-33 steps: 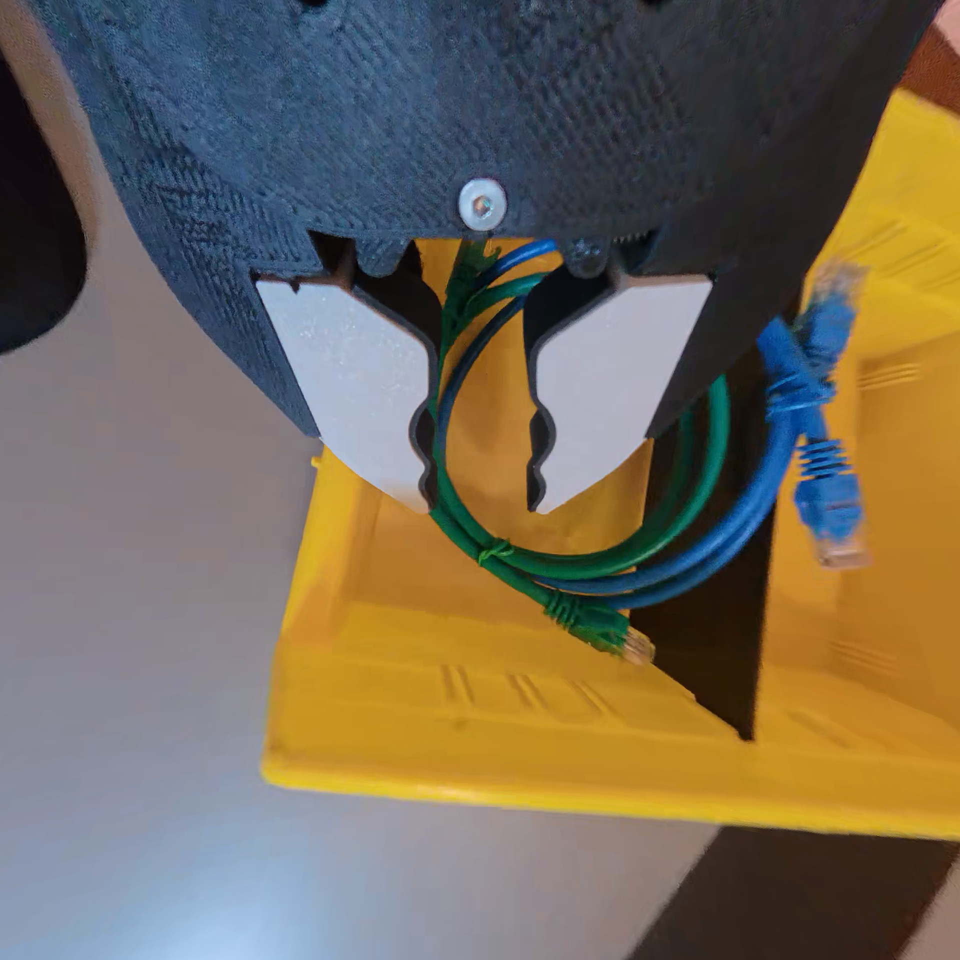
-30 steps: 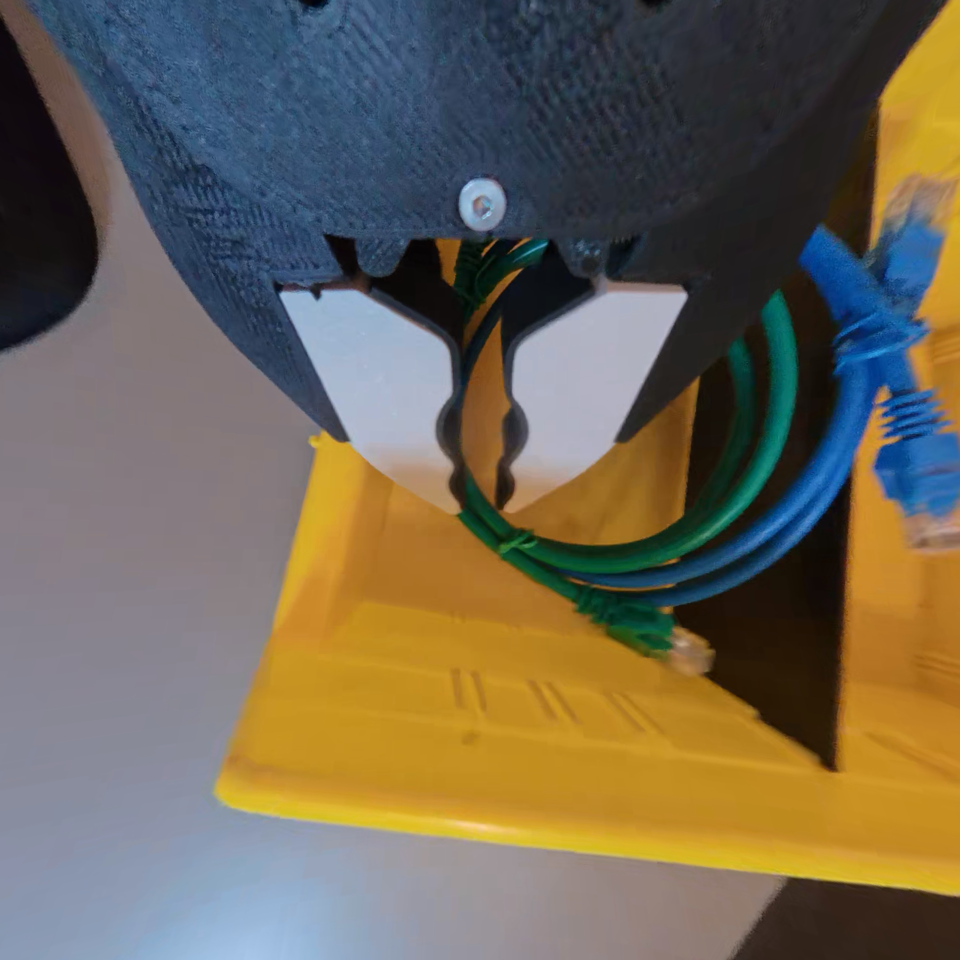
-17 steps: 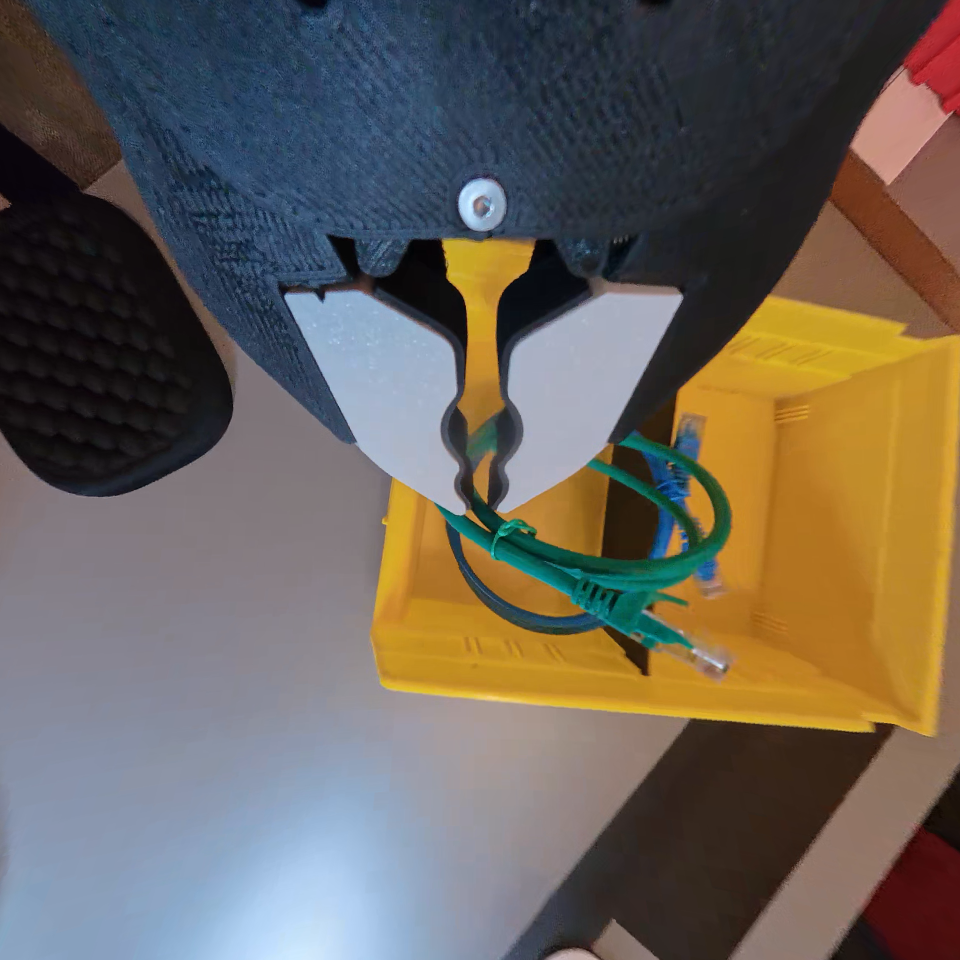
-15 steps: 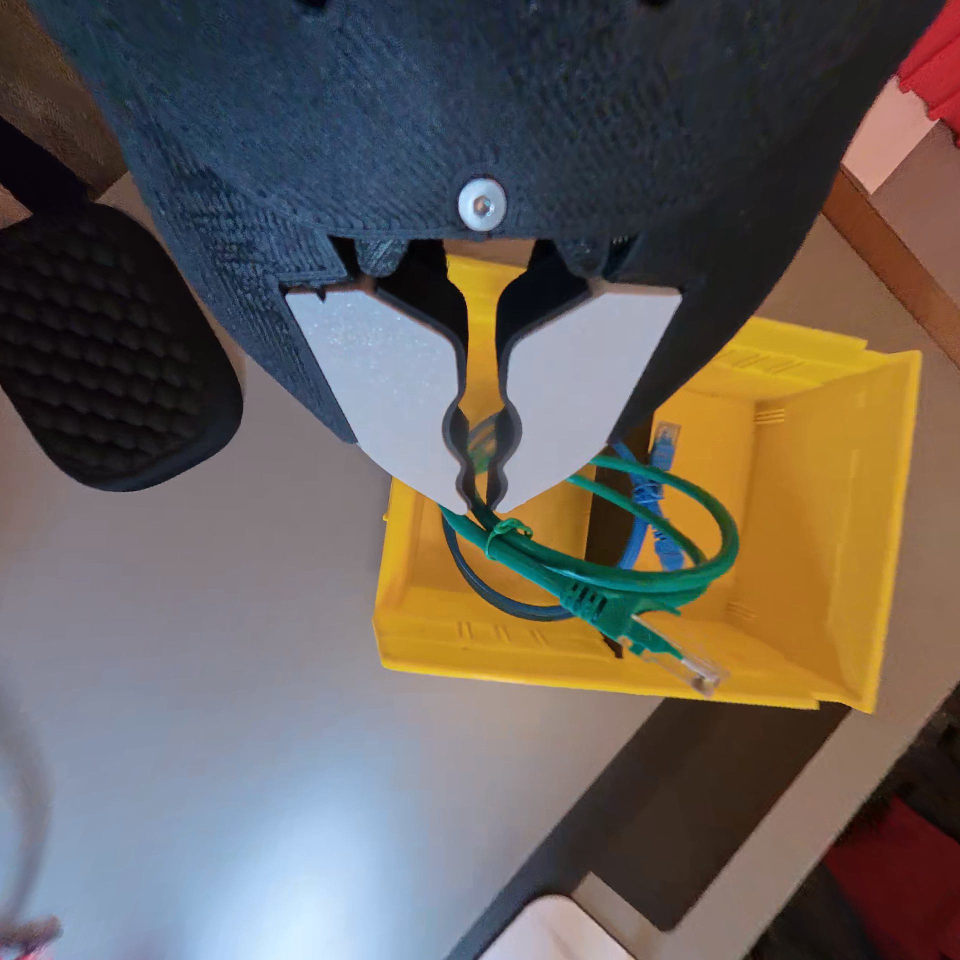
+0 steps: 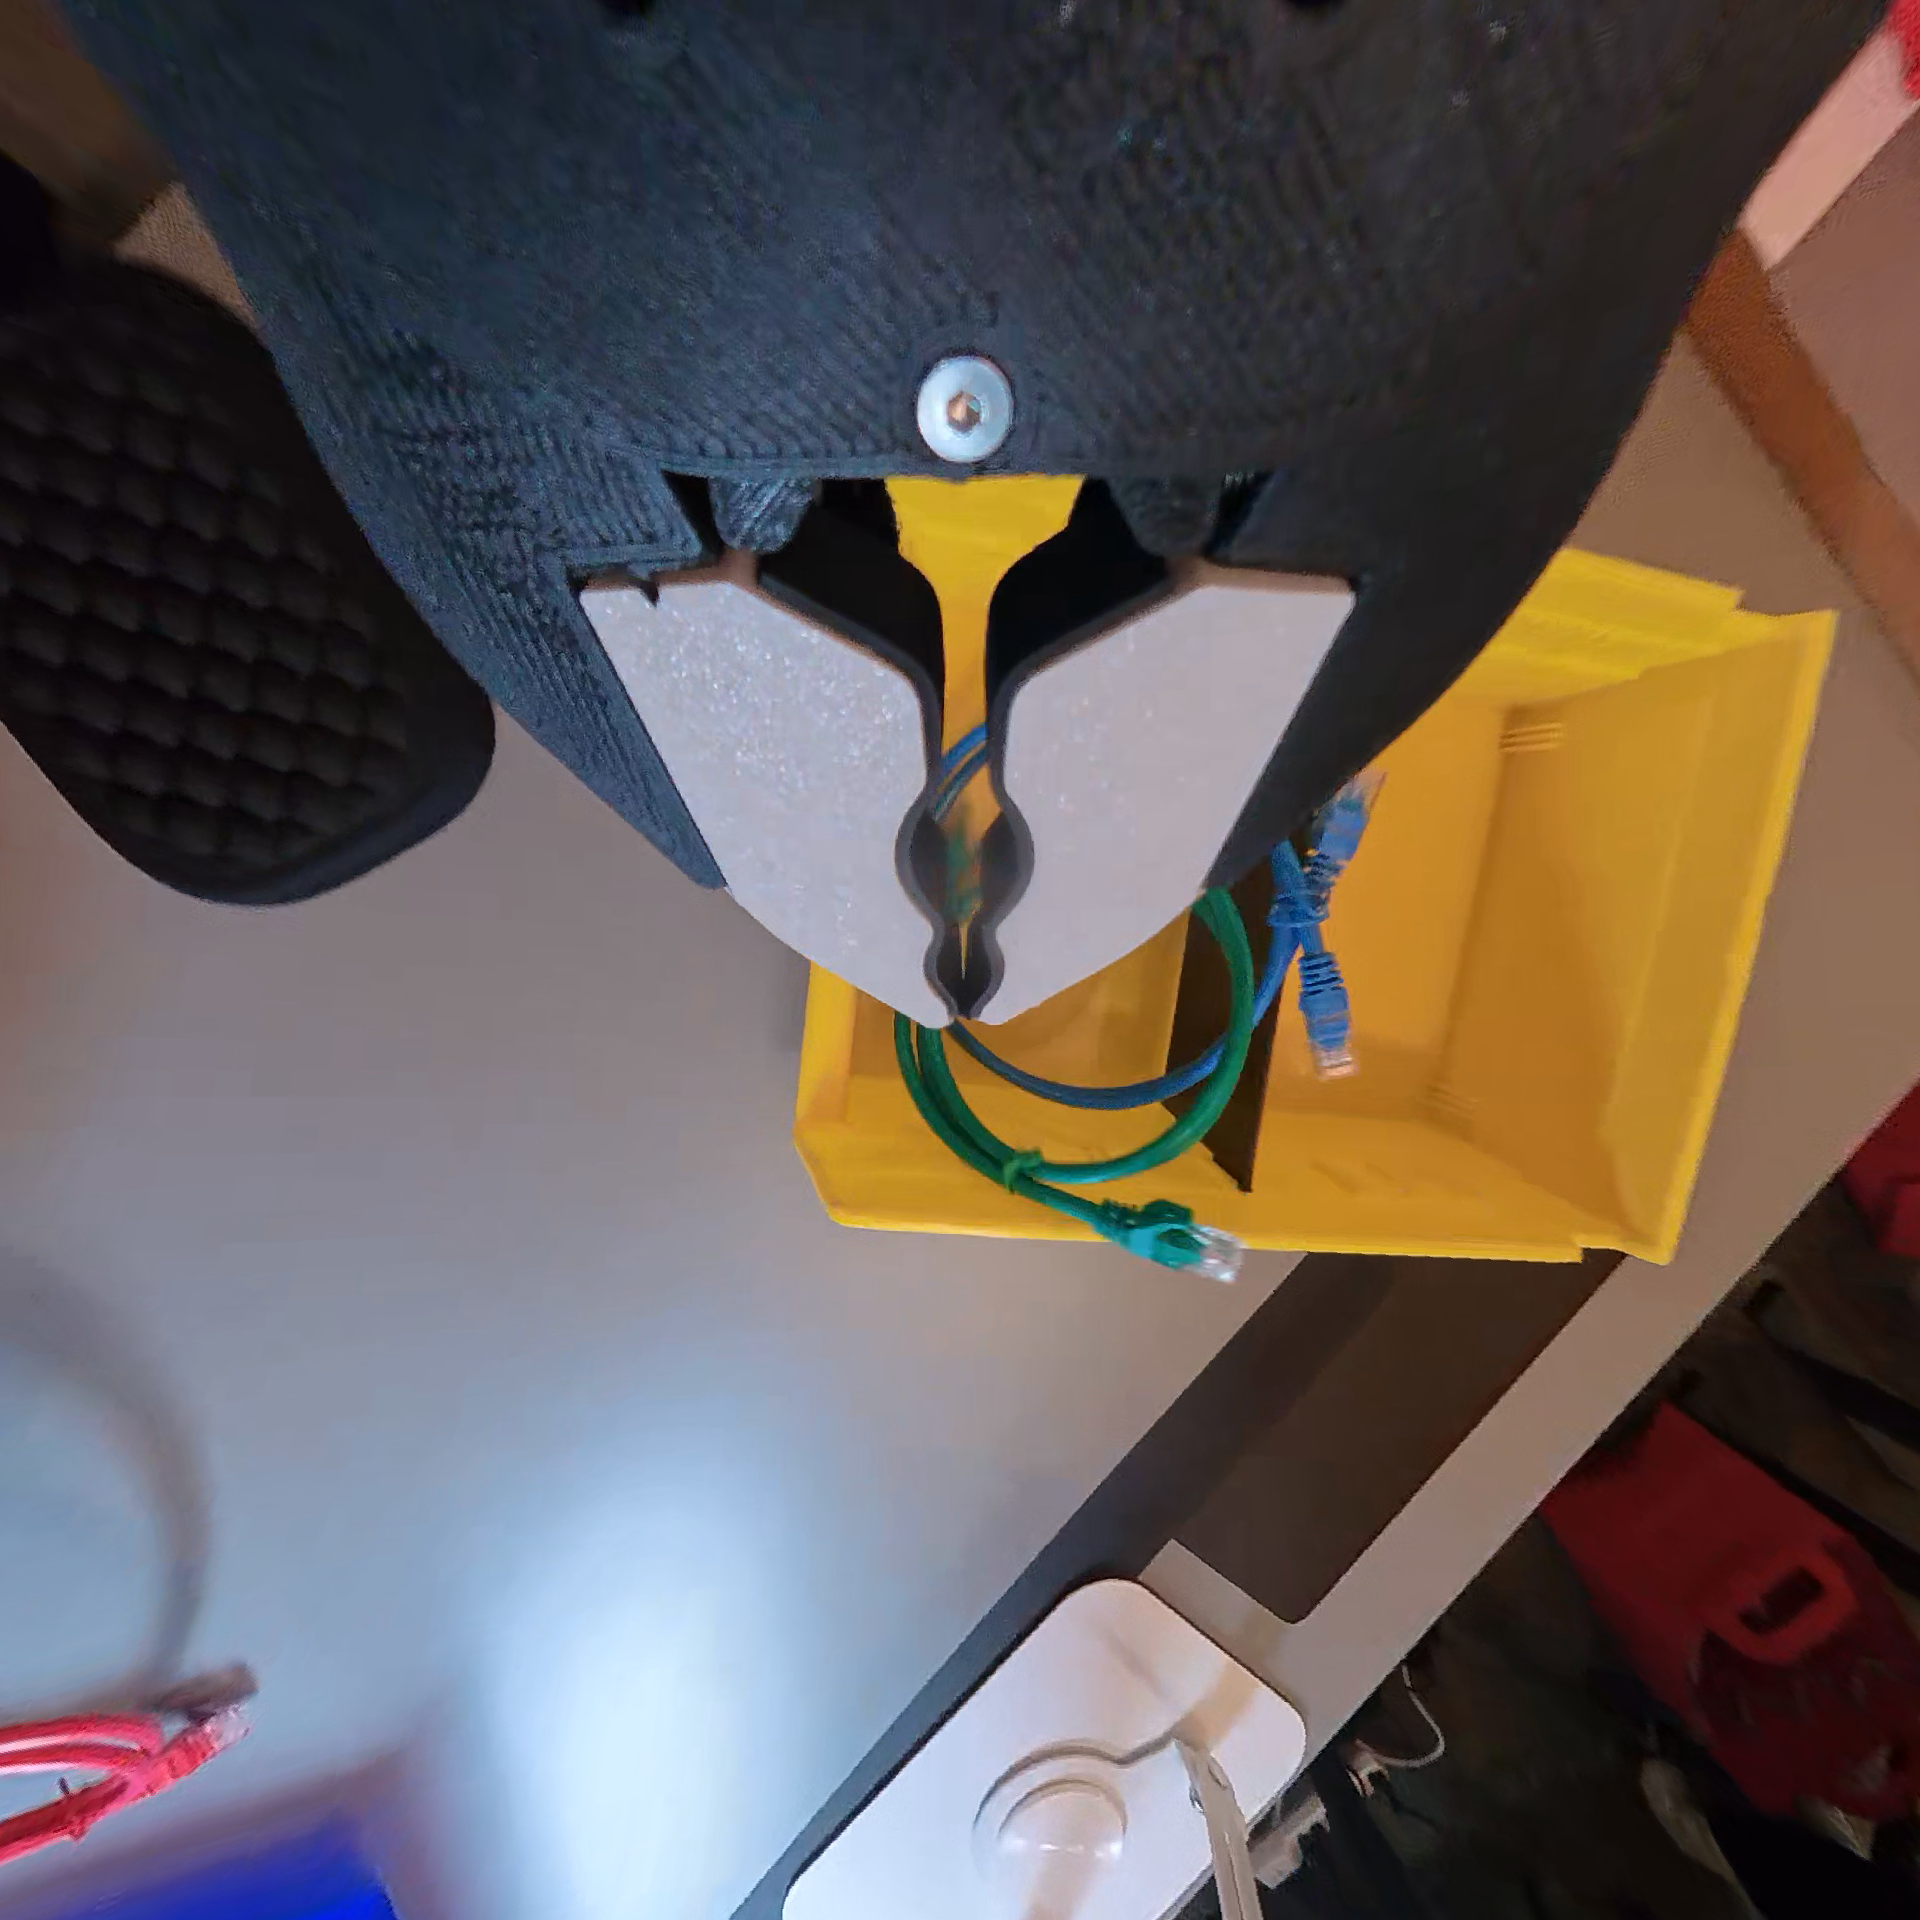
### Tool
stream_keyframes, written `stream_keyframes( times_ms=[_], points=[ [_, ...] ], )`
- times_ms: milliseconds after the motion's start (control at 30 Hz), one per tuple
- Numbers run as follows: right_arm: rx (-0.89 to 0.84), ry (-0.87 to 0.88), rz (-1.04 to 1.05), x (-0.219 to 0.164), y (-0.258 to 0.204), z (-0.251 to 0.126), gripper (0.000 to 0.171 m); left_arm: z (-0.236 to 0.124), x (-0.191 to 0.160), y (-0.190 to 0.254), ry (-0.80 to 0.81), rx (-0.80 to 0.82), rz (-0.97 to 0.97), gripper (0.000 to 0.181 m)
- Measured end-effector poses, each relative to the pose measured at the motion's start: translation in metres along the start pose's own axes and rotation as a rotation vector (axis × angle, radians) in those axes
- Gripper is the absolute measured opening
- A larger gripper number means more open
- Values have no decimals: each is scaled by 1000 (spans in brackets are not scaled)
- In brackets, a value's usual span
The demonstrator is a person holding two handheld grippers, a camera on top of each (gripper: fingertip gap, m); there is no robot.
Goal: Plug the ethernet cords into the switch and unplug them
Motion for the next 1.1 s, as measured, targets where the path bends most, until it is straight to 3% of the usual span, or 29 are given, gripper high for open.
stream_keyframes(
  times_ms=[33, 67, 167, 367, 433, 467, 600, 767, 900, 1000, 1100],
  points=[
    [-1, 1, 2, 0, 0, 0, 21, 11, -4, 1, 14, -2, -21, 9],
    [0, 2, 5, 0, 1, 0, 21, 24, -10, 3, 14, -10, -43, 22],
    [7, -1, 10, -2, 0, 1, 21, 67, -25, 10, 10, -8, -74, 36],
    [9, -2, 11, -3, 0, 1, 21, 119, -38, -3, -18, 63, -188, 34],
    [10, -1, 12, -3, 0, 0, 21, 126, -37, -6, -4, 41, -228, 27],
    [10, 0, 12, -3, 0, 0, 21, 128, -37, -9, -7, 63, -214, 14],
    [8, 1, 20, -6, 2, -2, 21, 123, -38, -16, 5, 81, -212, 0],
    [13, 7, 34, -6, 2, -3, 21, 106, -40, -18, 28, 69, -242, 20],
    [19, 11, 30, -3, 0, -1, 21, 122, -40, -18, 52, 49, -365, 39],
    [17, 7, 18, -2, -1, -2, 21, 136, -30, -23, 150, 6, -516, 36],
    [15, 9, 16, -1, -1, -2, 21, 144, -25, -26, 215, -34, -605, 21]
  ],
)
Point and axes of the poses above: each gripper's, where its closed fingertips meet, z out along the fingers, x out of its top, y = z × x across the jaws, the point moved 4 cm from there along -z, back along the fingers
